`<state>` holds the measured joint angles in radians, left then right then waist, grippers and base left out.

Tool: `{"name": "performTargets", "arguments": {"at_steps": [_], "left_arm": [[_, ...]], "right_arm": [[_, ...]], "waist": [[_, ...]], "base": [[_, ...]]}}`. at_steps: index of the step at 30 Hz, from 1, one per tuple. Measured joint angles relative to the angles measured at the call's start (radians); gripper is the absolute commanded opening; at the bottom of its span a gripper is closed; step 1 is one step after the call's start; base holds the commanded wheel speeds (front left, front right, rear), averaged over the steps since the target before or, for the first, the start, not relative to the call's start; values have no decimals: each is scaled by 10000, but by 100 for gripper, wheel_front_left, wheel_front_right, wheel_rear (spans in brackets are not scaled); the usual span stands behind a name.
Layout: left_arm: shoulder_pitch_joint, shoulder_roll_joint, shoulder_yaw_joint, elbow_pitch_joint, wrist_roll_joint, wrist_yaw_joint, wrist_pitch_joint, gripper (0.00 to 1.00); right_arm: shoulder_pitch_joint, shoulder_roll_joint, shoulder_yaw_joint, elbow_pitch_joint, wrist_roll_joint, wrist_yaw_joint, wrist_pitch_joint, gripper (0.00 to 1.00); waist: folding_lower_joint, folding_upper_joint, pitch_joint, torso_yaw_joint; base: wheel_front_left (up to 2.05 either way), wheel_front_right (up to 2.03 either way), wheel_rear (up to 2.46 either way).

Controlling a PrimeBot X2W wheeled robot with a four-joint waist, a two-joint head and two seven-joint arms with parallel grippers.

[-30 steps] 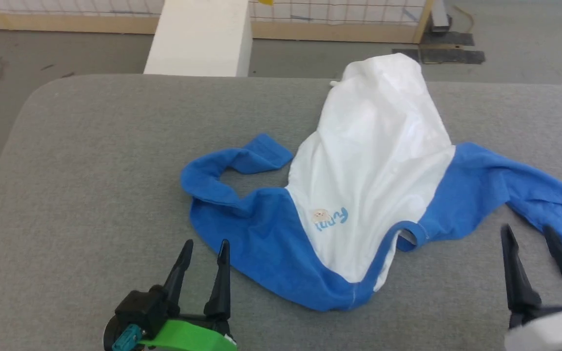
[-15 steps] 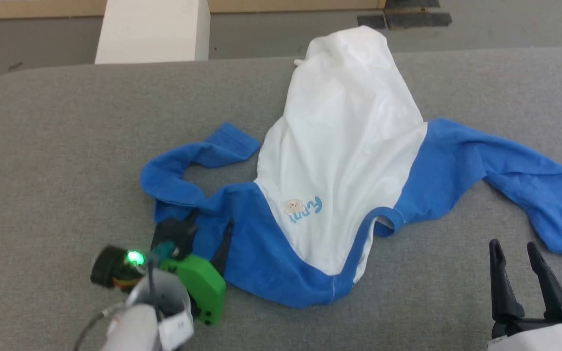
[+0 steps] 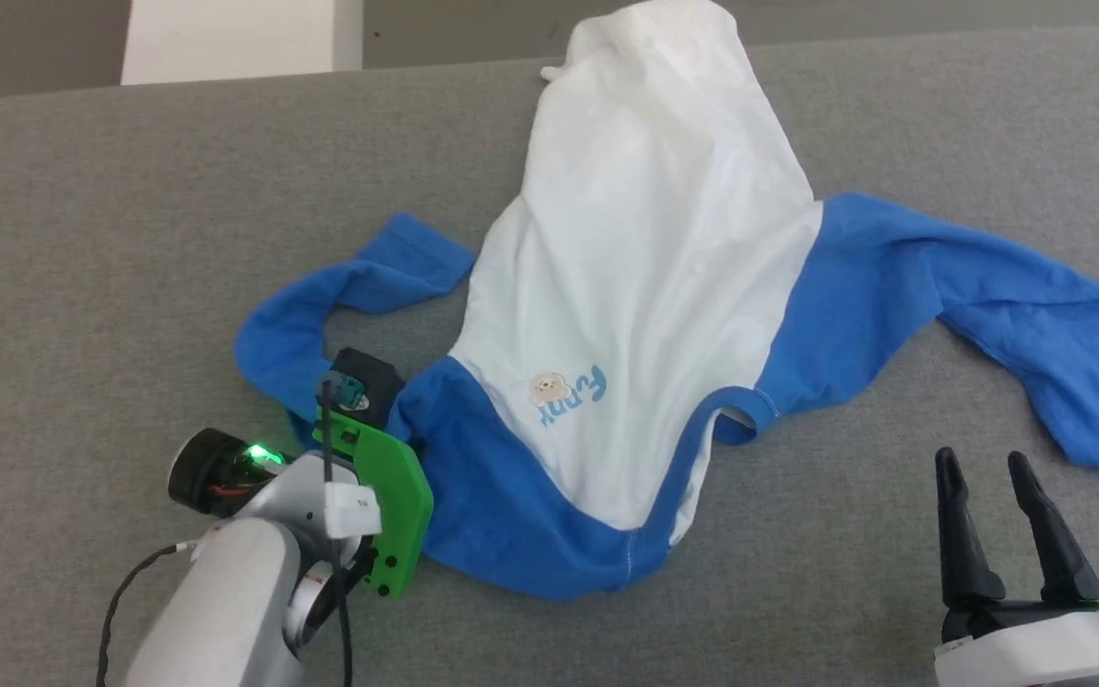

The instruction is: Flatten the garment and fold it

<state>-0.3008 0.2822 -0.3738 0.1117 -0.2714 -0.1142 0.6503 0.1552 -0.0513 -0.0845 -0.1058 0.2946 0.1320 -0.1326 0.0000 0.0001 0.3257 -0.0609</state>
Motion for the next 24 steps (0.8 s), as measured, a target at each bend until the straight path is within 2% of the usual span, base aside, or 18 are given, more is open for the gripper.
{"name": "performTargets", "arguments": {"at_steps": [4, 11, 15, 19, 23, 24], "left_arm": [[167, 159, 472, -393, -474, -79, -414, 0], [193, 899, 1682, -583, -732, 54, -2109, 0], [-136, 1122, 2069, -19, -706, 56, -3104, 0], [-661, 1348, 2353, 802, -217, 336, -4514, 0], [-1030, 1275, 2339, 1651, -128, 374, -5058, 0], [-1112, 1244, 2330, 1749, -130, 374, -5154, 3]], "right_arm": [[-16, -2, -81, 25, 2, 0, -12, 100], [-179, 0, -63, 29, 0, 0, -12, 100], [-267, 0, -96, 15, -17, 0, 2, 100], [-414, 0, -127, -36, -48, 0, 23, 100], [-524, 0, -138, -82, -140, 0, 105, 100], [-534, 0, -138, -90, -142, 0, 109, 100]], "waist": [[0, 0, 182, -95], [0, -1, 458, -119], [1, -1, 654, -140], [0, 0, 880, -173], [0, -1, 1096, -178], [1, 0, 1132, -166]], "base": [[0, 0, 0], [0, 0, 0], [0, 0, 0], [0, 0, 0], [0, 0, 0], [0, 0, 0]]}}
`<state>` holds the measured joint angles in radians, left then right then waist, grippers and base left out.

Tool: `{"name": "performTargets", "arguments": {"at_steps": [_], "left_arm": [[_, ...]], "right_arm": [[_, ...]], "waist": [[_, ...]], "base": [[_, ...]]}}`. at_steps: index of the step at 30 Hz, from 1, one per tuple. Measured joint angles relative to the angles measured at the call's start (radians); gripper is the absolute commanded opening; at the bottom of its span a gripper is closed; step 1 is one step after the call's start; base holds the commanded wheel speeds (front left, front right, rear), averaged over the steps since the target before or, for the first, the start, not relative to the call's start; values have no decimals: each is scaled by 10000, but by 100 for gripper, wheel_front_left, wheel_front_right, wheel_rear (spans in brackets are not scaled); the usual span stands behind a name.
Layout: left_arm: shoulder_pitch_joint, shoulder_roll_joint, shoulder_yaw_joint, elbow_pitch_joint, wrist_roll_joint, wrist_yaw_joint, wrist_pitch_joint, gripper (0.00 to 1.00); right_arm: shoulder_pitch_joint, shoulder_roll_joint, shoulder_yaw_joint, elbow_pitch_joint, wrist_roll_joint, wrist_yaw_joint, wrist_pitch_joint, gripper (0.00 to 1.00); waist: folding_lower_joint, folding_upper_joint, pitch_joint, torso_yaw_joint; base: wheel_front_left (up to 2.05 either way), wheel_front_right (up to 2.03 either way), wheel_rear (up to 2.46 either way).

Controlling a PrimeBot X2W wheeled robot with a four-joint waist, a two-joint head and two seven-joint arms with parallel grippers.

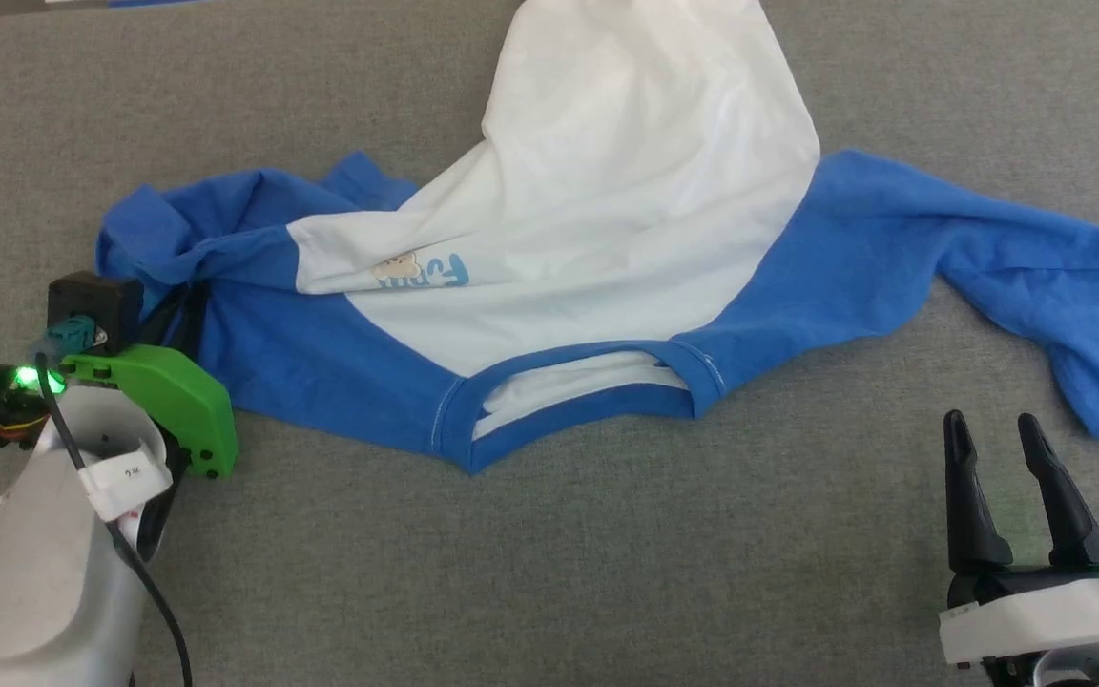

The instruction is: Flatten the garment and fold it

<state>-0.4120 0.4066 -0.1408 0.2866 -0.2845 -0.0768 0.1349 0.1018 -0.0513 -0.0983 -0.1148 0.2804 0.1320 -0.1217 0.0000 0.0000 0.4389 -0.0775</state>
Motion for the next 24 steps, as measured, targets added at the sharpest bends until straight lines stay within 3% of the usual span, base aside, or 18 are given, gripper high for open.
{"name": "performTargets", "arguments": {"at_steps": [1, 2, 3, 7, 12, 17, 24], "left_arm": [[-107, -59, 19, 98, -25, 0, -121, 36], [-212, -169, 46, 190, -138, 0, -236, 78], [-268, -278, 46, 253, -219, -2, -307, 100], [-264, -681, 330, 46, -959, -29, -640, 100], [466, -765, 727, -1659, -1498, -82, -1034, 100], [2169, -1081, 775, -3340, -1465, 408, -1551, 100], [4528, -2372, 454, -4188, -1264, 1137, -3239, 100]], "right_arm": [[0, 0, -12, 0, 0, 0, 27, 100], [0, 0, -33, 0, -8, 0, 44, 100], [-1, 0, -44, 2, -21, 0, 65, 100], [0, 2, -13, 19, -88, 0, 90, 100], [45, 0, 25, 105, -94, 0, 163, 100], [297, 2, 115, 190, -81, 0, 201, 100], [488, 2, 240, 215, -79, 0, 263, 100]], "waist": [[0, 0, 28, 28], [0, 0, 45, 68], [0, 0, 48, 115], [1, 0, -94, 275], [0, 0, -550, 457], [0, 0, -1112, 660], [0, 0, -1938, 915]], "base": [[0, 0, 0], [0, 0, 0], [0, 0, 0], [0, 0, 0], [0, 0, 0], [0, 0, 0], [0, 0, 0]]}}
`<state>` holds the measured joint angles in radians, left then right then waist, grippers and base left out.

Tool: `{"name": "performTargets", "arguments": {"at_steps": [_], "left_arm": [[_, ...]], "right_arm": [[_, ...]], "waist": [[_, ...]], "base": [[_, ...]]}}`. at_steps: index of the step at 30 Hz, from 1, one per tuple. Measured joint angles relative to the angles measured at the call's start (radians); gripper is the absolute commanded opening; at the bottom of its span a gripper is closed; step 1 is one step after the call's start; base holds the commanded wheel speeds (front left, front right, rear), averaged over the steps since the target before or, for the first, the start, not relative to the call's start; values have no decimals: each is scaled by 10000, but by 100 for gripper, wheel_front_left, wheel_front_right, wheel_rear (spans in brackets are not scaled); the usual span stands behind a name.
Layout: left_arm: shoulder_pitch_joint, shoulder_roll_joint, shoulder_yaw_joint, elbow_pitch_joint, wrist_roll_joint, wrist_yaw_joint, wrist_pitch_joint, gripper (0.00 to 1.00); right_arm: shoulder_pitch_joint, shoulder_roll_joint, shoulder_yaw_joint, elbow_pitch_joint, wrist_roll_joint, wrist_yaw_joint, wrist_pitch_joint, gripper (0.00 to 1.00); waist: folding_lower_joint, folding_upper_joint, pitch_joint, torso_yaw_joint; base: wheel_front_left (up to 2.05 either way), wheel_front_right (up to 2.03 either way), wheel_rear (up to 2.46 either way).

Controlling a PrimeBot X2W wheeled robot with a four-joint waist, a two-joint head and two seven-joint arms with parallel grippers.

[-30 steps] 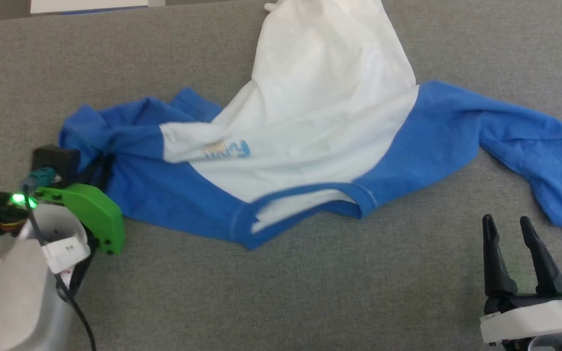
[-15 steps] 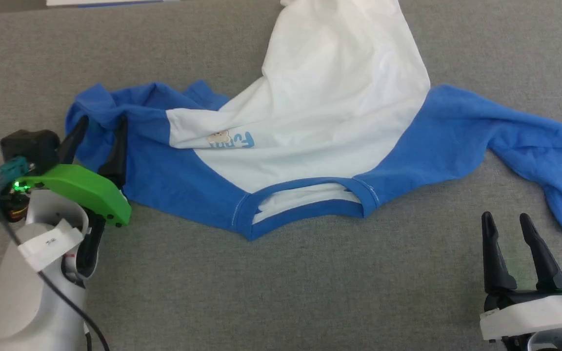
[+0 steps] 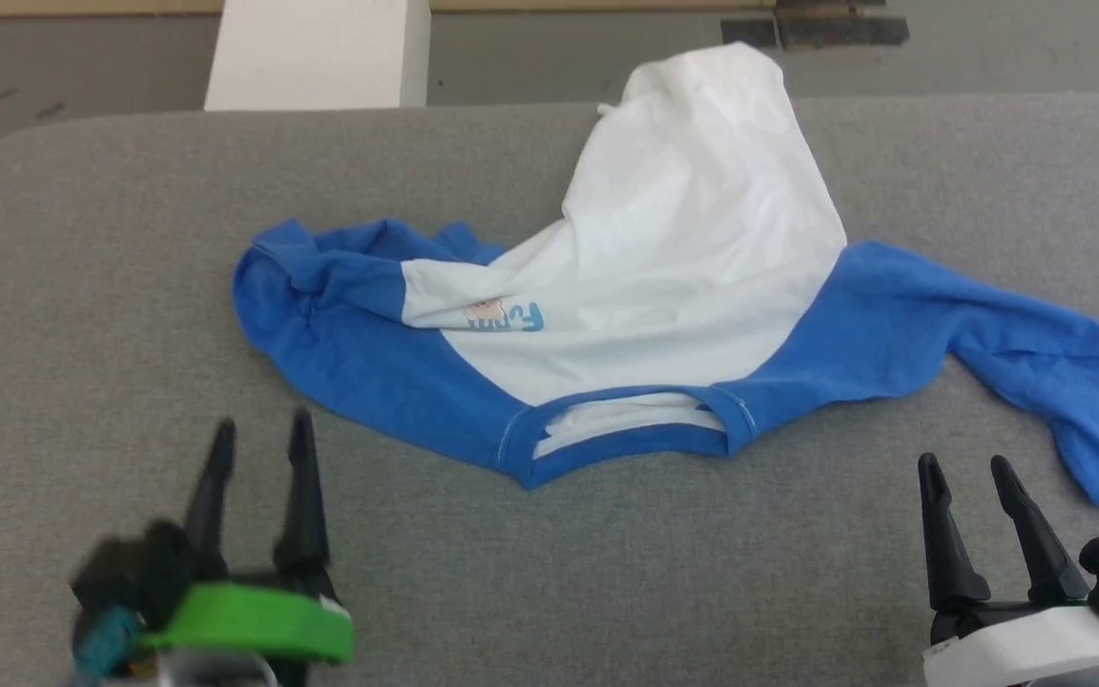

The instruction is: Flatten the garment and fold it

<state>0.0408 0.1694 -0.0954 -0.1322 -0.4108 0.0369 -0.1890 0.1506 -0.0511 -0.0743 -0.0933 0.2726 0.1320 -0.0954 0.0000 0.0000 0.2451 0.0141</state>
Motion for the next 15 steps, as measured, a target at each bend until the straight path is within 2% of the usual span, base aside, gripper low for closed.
{"name": "performTargets", "arguments": {"at_steps": [4, 8, 11, 15], "left_arm": [[980, -506, -318, 522, 75, 163, -368, 100], [1136, -569, -587, 930, 163, 173, -278, 100], [968, -274, -823, 1091, 320, 132, 431, 100], [-4, 443, -1285, 1139, 757, -261, 1954, 100]], "right_arm": [[224, 0, -52, -6, 8, 0, 54, 100], [383, 0, -65, -46, 8, 0, 117, 100], [382, 0, -35, -119, 8, 0, 132, 100], [379, 0, 31, -180, 13, 0, 130, 100]], "waist": [[0, 0, -413, 105], [0, 0, -693, 217], [0, 0, -756, 276], [0, 0, -598, 251]], "base": [[0, 0, 0], [0, 0, 0], [0, 0, 0], [0, 0, 0]]}}
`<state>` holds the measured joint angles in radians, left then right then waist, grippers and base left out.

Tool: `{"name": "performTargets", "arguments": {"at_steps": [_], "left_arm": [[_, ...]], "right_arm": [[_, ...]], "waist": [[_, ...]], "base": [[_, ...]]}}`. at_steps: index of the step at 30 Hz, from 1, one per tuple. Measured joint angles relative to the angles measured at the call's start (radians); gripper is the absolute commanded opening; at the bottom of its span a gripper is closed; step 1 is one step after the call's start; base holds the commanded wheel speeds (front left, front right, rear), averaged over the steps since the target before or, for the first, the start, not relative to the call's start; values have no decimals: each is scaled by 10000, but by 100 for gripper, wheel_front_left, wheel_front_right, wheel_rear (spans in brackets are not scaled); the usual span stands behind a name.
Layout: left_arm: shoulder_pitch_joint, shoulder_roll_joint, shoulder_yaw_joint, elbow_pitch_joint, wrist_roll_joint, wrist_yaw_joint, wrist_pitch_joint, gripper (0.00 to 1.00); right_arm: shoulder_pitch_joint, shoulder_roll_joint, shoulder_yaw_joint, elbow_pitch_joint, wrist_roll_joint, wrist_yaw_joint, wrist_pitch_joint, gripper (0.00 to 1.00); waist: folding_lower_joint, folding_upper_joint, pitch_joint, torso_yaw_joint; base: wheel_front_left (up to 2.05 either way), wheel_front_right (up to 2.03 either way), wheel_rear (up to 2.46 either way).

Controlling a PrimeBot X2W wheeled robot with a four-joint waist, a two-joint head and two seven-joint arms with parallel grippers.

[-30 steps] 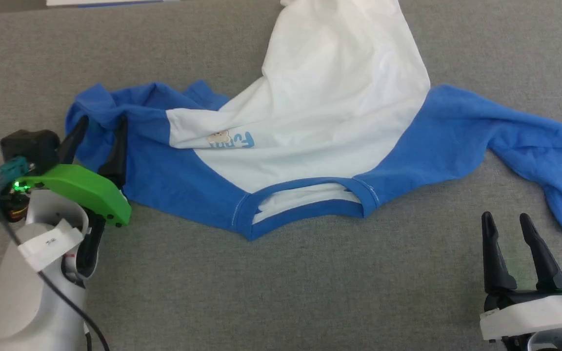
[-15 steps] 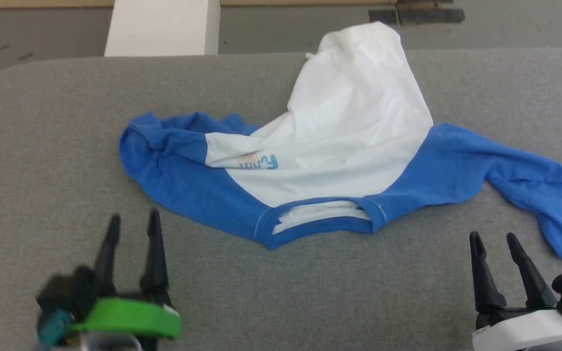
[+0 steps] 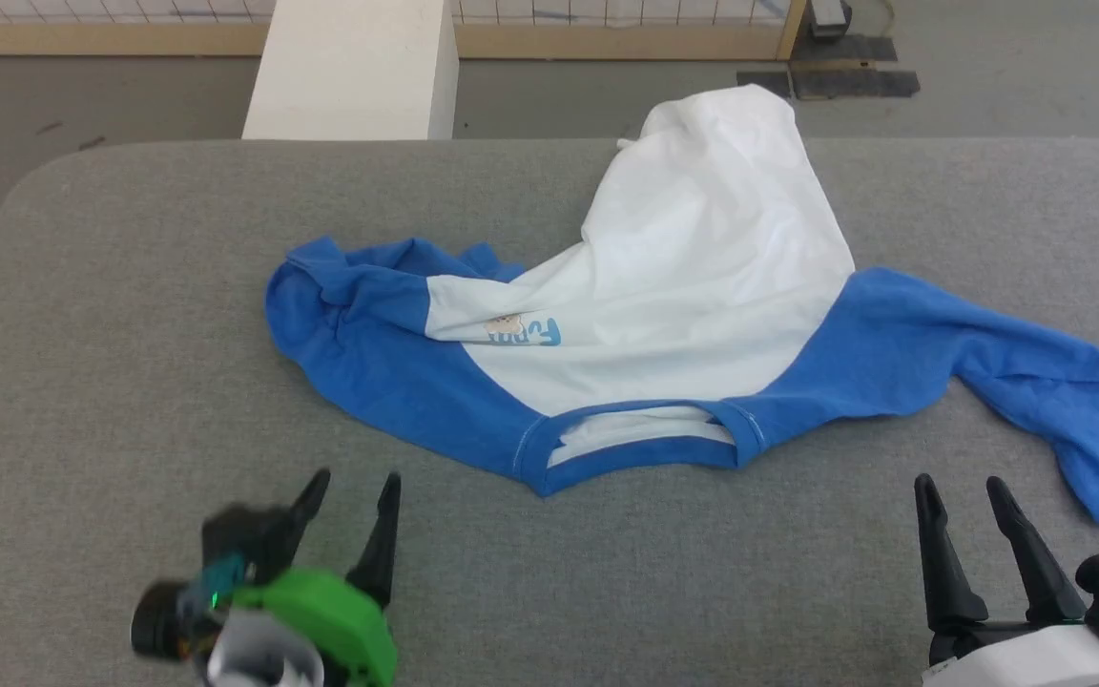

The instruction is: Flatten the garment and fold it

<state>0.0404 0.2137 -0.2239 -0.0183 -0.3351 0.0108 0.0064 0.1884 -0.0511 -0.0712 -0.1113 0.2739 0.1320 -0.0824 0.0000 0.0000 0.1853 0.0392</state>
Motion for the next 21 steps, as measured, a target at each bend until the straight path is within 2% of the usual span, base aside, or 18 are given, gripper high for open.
{"name": "performTargets", "arguments": {"at_steps": [2, 8, 11, 21], "left_arm": [[-595, 153, -104, -6, -21, -140, 809, 100], [-1832, 111, -169, 525, -786, -244, 2907, 100], [-2132, 163, -182, 828, -821, -224, 3421, 100], [-3018, 242, -198, 1400, -1068, -217, 4196, 100]], "right_arm": [[-11, 0, 10, 0, 10, 0, 0, 100], [-192, 0, 165, 128, 217, 0, -155, 100], [-354, 0, 188, 215, 276, 0, -272, 100], [-709, 0, 188, 506, 309, 0, -550, 100]], "waist": [[0, 0, 124, -43], [0, 0, 602, -295], [0, 0, 847, -480], [0, 0, 1587, -1040]], "base": [[0, 0, 0], [0, 0, 0], [0, 0, 0], [0, 0, 0]]}}
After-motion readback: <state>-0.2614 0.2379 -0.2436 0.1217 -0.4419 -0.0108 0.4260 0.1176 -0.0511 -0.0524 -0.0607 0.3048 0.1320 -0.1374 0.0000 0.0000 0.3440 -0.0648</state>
